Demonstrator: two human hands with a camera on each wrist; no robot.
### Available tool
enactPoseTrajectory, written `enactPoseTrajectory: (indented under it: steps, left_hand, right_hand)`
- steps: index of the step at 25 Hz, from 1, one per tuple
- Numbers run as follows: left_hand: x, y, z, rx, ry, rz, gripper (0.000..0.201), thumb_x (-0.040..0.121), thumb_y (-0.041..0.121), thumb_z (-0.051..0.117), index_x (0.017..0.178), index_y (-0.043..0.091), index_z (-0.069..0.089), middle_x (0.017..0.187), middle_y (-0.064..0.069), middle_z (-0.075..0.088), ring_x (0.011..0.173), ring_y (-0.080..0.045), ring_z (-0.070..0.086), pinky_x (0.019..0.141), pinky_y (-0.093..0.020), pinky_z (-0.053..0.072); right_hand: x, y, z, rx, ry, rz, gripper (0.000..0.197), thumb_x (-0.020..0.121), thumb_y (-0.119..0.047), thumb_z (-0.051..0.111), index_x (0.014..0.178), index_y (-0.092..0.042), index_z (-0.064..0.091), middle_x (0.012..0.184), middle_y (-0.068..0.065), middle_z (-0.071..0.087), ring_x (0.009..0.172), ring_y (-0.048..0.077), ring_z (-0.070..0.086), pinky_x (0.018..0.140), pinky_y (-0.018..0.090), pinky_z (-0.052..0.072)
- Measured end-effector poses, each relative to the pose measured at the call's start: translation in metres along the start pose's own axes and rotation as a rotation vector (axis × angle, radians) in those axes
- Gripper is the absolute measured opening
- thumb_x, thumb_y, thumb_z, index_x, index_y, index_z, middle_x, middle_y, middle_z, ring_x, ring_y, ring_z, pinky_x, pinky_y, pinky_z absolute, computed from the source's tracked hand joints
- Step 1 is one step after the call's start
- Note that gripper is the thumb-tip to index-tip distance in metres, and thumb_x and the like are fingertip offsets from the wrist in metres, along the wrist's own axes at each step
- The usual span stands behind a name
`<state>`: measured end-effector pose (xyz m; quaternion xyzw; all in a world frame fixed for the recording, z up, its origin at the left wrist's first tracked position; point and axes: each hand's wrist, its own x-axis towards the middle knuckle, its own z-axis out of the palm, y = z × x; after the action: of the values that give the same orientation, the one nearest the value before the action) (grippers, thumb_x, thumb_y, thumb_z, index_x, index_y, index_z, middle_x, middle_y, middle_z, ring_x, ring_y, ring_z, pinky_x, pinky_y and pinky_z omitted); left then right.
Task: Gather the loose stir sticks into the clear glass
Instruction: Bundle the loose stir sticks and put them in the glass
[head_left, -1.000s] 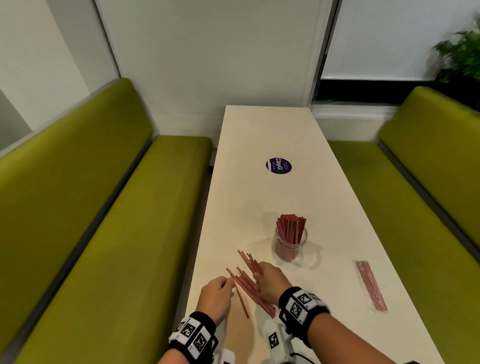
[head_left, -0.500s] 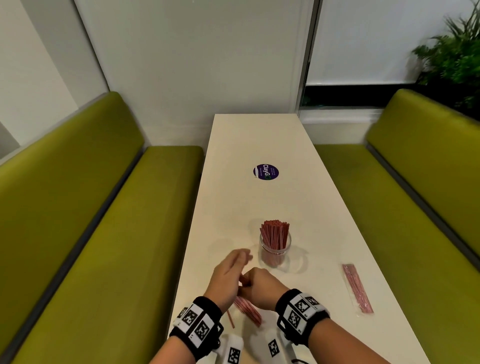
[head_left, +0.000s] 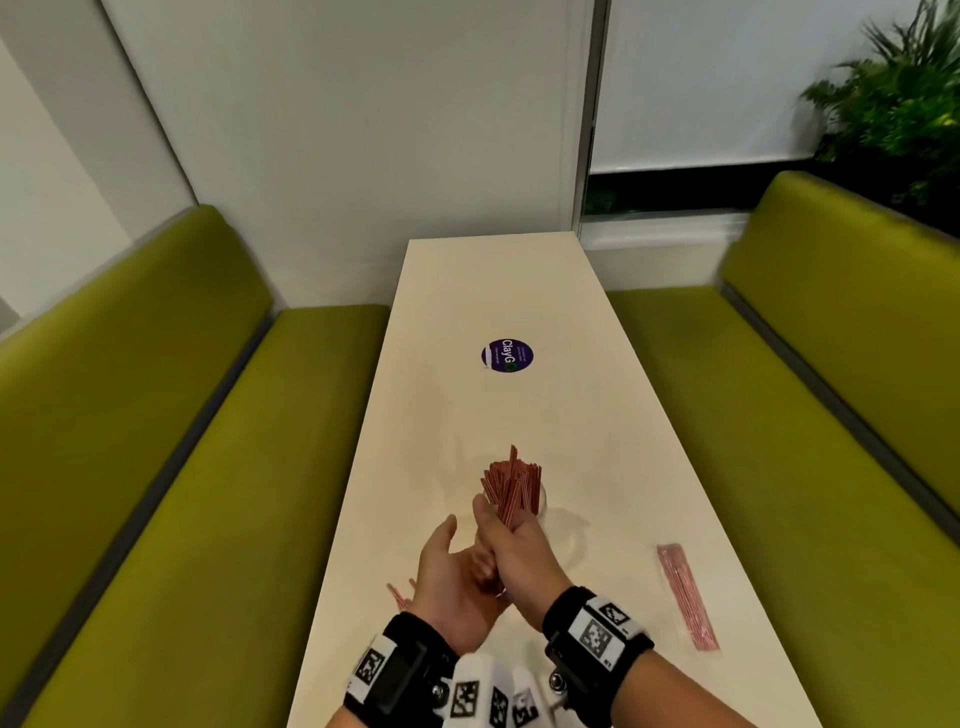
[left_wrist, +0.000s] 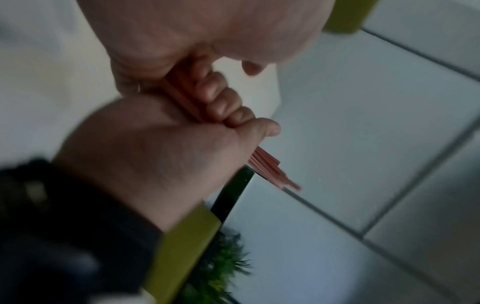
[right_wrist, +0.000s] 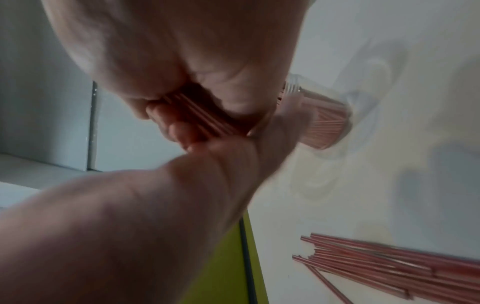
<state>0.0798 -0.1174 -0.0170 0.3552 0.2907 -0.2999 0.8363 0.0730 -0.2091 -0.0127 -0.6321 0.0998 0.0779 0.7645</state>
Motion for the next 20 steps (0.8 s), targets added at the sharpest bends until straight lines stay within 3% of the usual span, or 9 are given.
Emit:
enactPoseTrajectory:
  steps: [4, 7, 8, 9, 11, 13, 15, 17, 20]
  left_hand:
    - [-0.003, 0.012, 0.012, 0.578, 0.181, 0.601, 0.034, 0.102, 0.040, 0.045, 0.121, 0.018, 0.062, 0.120, 0.003, 0.066, 0.118, -0.013, 0.056, 0.105, -0.034, 0.039]
    - [-0.005, 0.019, 0.033, 0.888, 0.124, 0.875, 0.021, 0.101, 0.033, 0.051, 0.114, 0.023, 0.065, 0.112, 0.014, 0.067, 0.107, 0.005, 0.058, 0.088, -0.018, 0.044]
    - [-0.002, 0.016, 0.038, 1.105, 0.084, 0.882, 0.021, 0.100, 0.034, 0.052, 0.110, 0.024, 0.067, 0.106, 0.015, 0.068, 0.101, 0.005, 0.060, 0.085, -0.019, 0.047]
    - [0.000, 0.012, 0.042, 1.303, 0.032, 0.841, 0.021, 0.100, 0.035, 0.052, 0.103, 0.025, 0.070, 0.096, 0.014, 0.069, 0.092, 0.003, 0.062, 0.082, -0.024, 0.050]
    - [0.005, 0.008, 0.045, 1.517, 0.004, 0.791, 0.025, 0.098, 0.036, 0.051, 0.087, 0.023, 0.070, 0.081, 0.008, 0.069, 0.076, -0.003, 0.062, 0.075, -0.033, 0.054]
    - [0.008, 0.011, 0.043, 1.552, 0.048, 0.881, 0.022, 0.096, 0.035, 0.053, 0.086, 0.026, 0.069, 0.080, 0.009, 0.068, 0.075, -0.002, 0.061, 0.071, -0.029, 0.052]
    - [0.006, 0.013, 0.044, 1.605, 0.045, 0.968, 0.017, 0.094, 0.033, 0.056, 0.087, 0.025, 0.070, 0.081, 0.013, 0.064, 0.076, 0.000, 0.057, 0.067, -0.018, 0.044]
    - [0.007, 0.012, 0.047, 1.669, -0.022, 0.925, 0.016, 0.095, 0.031, 0.057, 0.090, 0.024, 0.070, 0.083, 0.012, 0.060, 0.075, 0.003, 0.054, 0.064, -0.011, 0.037]
    - [0.010, 0.019, 0.053, 1.703, -0.095, 0.774, 0.012, 0.093, 0.026, 0.060, 0.089, 0.021, 0.070, 0.087, 0.008, 0.067, 0.078, 0.000, 0.059, 0.068, -0.015, 0.045]
  right_hand:
    - [0.004, 0.007, -0.033, -0.378, -0.017, -0.072, 0.039, 0.100, -0.040, 0.050, 0.064, -0.024, 0.046, 0.056, -0.005, 0.038, 0.052, 0.013, 0.035, 0.055, 0.031, 0.031]
    - [0.005, 0.011, -0.040, -0.608, -0.100, -0.015, 0.027, 0.095, -0.037, 0.047, 0.090, -0.017, 0.064, 0.081, 0.014, 0.066, 0.072, 0.027, 0.060, 0.073, 0.044, 0.053]
    - [0.008, 0.012, -0.040, -0.599, -0.109, -0.009, 0.030, 0.096, -0.032, 0.046, 0.096, -0.009, 0.064, 0.089, 0.019, 0.068, 0.079, 0.029, 0.063, 0.079, 0.045, 0.055]
    - [0.009, 0.005, -0.041, -0.614, -0.115, -0.029, 0.027, 0.100, -0.022, 0.044, 0.101, -0.003, 0.063, 0.093, 0.018, 0.068, 0.081, 0.023, 0.063, 0.080, 0.037, 0.056]
    - [0.012, -0.001, -0.045, -0.660, -0.183, -0.040, 0.021, 0.101, -0.005, 0.041, 0.108, -0.001, 0.061, 0.096, 0.010, 0.064, 0.078, 0.008, 0.056, 0.069, 0.010, 0.047]
    - [0.017, -0.005, -0.057, -0.726, -0.149, -0.078, 0.016, 0.093, -0.010, 0.051, 0.092, -0.014, 0.067, 0.084, 0.004, 0.066, 0.067, 0.007, 0.054, 0.060, 0.016, 0.043]
    - [0.020, -0.006, -0.068, -0.743, -0.157, -0.093, 0.012, 0.086, -0.022, 0.055, 0.081, -0.025, 0.066, 0.077, -0.004, 0.068, 0.065, 0.007, 0.061, 0.060, 0.023, 0.048]
    - [0.025, -0.005, -0.070, -0.628, -0.165, -0.109, 0.017, 0.084, -0.021, 0.058, 0.096, -0.023, 0.069, 0.086, -0.006, 0.072, 0.080, 0.006, 0.068, 0.067, 0.022, 0.056]
    - [0.031, -0.006, -0.077, -0.509, -0.167, -0.080, 0.024, 0.078, -0.004, 0.069, 0.098, -0.013, 0.062, 0.091, -0.004, 0.070, 0.079, 0.004, 0.066, 0.066, 0.020, 0.056]
